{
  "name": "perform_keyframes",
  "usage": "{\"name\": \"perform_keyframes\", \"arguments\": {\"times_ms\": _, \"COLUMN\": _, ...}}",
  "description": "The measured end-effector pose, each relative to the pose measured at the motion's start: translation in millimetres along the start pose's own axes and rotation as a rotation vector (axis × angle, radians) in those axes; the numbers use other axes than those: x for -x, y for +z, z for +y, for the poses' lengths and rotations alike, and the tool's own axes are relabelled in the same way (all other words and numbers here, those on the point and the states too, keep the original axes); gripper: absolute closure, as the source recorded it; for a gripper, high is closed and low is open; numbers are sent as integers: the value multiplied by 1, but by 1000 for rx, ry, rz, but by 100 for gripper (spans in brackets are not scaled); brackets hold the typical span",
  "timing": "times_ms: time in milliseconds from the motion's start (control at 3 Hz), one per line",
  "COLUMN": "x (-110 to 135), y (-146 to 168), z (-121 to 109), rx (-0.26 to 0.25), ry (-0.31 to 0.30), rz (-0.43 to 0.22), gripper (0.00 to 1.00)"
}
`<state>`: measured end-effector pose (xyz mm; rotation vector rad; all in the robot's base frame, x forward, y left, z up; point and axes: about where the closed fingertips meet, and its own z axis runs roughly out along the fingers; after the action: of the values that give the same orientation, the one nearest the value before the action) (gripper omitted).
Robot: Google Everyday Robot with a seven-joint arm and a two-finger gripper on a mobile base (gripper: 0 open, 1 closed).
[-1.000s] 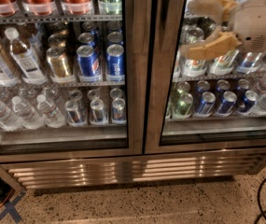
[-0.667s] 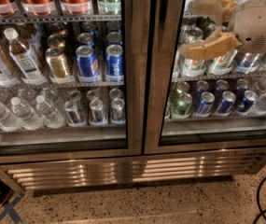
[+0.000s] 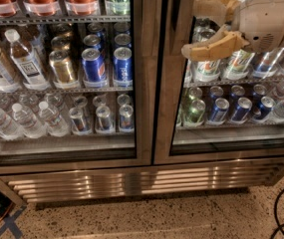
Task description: Open right fridge door
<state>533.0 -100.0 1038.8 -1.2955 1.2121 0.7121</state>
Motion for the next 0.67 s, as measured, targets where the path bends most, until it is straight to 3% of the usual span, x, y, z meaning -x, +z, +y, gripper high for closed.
{"name": "perform_keyframes", "arguments": {"times_ms": 333, "x": 10, "y": 23, "z": 5, "rx": 94, "ry": -23, "rz": -28, "gripper": 31}}
{"name": "perform_keyframes", "arguments": {"times_ms": 667, "x": 15, "y": 34, "z": 7, "rx": 149, "ry": -39, "rz": -45, "gripper": 29}}
